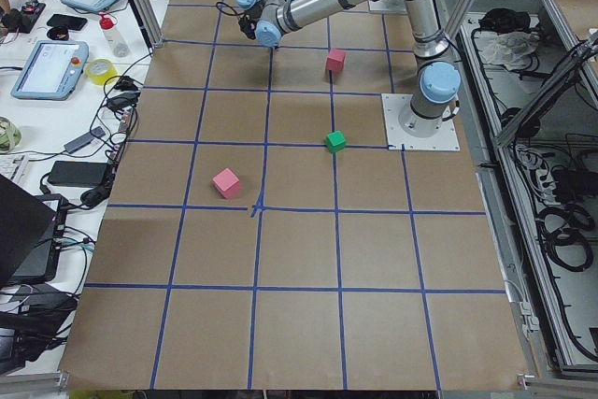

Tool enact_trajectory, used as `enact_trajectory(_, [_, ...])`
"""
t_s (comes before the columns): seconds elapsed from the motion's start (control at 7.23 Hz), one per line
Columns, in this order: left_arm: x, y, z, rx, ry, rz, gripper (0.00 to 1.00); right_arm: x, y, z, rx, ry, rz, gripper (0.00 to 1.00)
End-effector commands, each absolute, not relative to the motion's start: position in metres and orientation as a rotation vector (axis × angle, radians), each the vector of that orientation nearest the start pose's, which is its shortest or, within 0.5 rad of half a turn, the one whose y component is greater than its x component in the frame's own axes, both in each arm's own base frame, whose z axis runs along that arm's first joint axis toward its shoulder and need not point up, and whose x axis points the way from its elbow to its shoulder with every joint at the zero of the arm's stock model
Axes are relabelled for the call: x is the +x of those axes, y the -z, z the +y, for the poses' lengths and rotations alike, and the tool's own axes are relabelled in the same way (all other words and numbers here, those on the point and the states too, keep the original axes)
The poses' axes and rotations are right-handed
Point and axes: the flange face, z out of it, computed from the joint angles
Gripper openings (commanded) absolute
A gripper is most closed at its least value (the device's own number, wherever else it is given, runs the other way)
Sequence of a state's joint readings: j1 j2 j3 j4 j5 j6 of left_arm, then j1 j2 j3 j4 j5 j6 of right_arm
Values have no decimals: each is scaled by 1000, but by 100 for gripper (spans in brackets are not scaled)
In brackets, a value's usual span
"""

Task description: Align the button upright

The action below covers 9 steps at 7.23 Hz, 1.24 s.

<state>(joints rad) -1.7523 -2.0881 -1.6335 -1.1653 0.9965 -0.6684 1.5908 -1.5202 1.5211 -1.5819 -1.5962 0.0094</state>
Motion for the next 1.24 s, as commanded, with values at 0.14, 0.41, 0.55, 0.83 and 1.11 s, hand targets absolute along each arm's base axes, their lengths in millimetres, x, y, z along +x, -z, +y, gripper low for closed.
enact_trajectory(0.14, [-279,-289,-581,-856,-477,3367,100,141,-487,-512,-17,13,3164,100])
enact_trajectory(0.41, [-272,-398,-543,-556,-387,3358,100,140,-488,-512,-12,16,3177,100])
enact_trajectory(0.55, [-256,-442,-522,-224,-280,3320,100,140,-488,-512,-12,15,3174,100])
enact_trajectory(0.83, [-228,-494,-491,283,-93,3209,100,141,-487,-512,-12,10,3168,100])
enact_trajectory(1.11, [-190,-514,-488,291,-50,3156,100,140,-486,-513,-7,8,3168,100])
